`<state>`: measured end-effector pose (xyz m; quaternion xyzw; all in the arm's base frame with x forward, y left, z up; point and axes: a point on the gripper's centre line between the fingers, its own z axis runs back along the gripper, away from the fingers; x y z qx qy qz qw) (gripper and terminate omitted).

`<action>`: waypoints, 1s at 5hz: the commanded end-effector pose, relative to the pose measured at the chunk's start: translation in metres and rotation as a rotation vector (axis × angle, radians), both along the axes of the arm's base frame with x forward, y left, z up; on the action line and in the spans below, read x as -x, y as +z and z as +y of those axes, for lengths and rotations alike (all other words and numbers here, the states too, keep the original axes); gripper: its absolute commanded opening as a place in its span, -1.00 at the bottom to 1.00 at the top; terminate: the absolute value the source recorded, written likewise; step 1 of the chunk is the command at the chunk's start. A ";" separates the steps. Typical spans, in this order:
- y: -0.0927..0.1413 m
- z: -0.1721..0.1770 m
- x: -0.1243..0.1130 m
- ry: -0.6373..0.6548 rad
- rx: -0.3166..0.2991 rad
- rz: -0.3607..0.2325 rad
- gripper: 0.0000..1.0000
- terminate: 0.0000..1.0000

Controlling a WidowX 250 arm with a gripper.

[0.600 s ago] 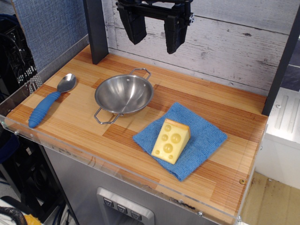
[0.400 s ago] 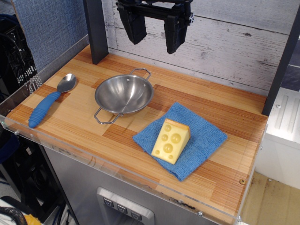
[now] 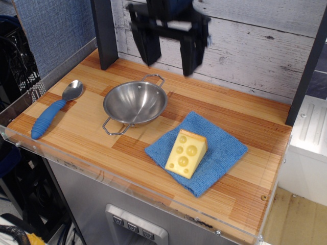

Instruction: Pick the cake from middle of the towel and put aside

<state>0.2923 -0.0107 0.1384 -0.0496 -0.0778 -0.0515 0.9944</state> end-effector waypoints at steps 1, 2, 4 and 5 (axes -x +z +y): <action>-0.023 -0.027 0.038 -0.056 -0.028 -0.069 1.00 -1.00; -0.051 -0.027 0.049 -0.036 -0.034 -0.050 1.00 -1.00; -0.078 -0.033 0.022 0.012 -0.048 -0.032 1.00 -1.00; -0.087 -0.039 0.008 0.032 -0.047 -0.020 1.00 -1.00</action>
